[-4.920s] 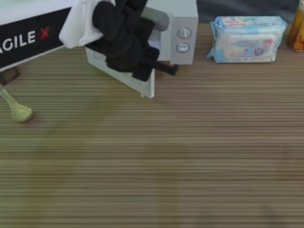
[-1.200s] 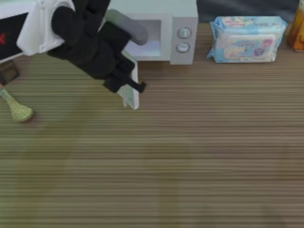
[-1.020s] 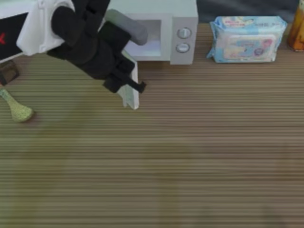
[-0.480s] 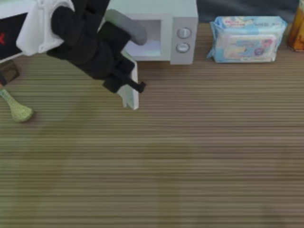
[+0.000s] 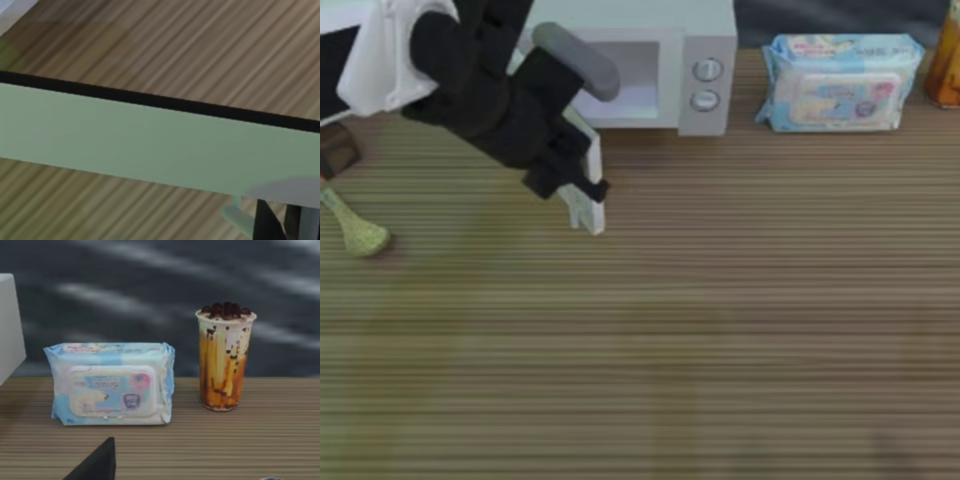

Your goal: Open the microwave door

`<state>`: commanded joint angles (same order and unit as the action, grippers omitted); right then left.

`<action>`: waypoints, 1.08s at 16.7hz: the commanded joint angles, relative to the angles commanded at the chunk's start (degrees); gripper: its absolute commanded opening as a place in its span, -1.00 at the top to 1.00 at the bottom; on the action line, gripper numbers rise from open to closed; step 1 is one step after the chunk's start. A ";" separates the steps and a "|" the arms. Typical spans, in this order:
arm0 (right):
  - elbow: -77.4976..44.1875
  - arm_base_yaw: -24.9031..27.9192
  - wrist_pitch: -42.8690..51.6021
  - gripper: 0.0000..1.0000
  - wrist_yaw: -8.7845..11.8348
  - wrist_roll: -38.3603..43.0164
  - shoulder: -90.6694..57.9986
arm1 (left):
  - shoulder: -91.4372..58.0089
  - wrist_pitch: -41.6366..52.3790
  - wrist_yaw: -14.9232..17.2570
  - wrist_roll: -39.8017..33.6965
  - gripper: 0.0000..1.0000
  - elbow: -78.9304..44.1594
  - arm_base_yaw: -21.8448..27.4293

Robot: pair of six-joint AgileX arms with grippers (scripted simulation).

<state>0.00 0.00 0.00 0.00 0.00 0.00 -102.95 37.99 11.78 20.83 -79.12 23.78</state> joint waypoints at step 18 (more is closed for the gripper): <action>0.00 0.00 0.00 -1.00 0.00 0.00 0.00 | 1.26 1.13 2.85 5.73 1.00 1.36 -2.35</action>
<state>0.00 0.00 0.00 0.00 0.00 0.00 -101.69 39.12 14.63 26.56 -77.76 21.43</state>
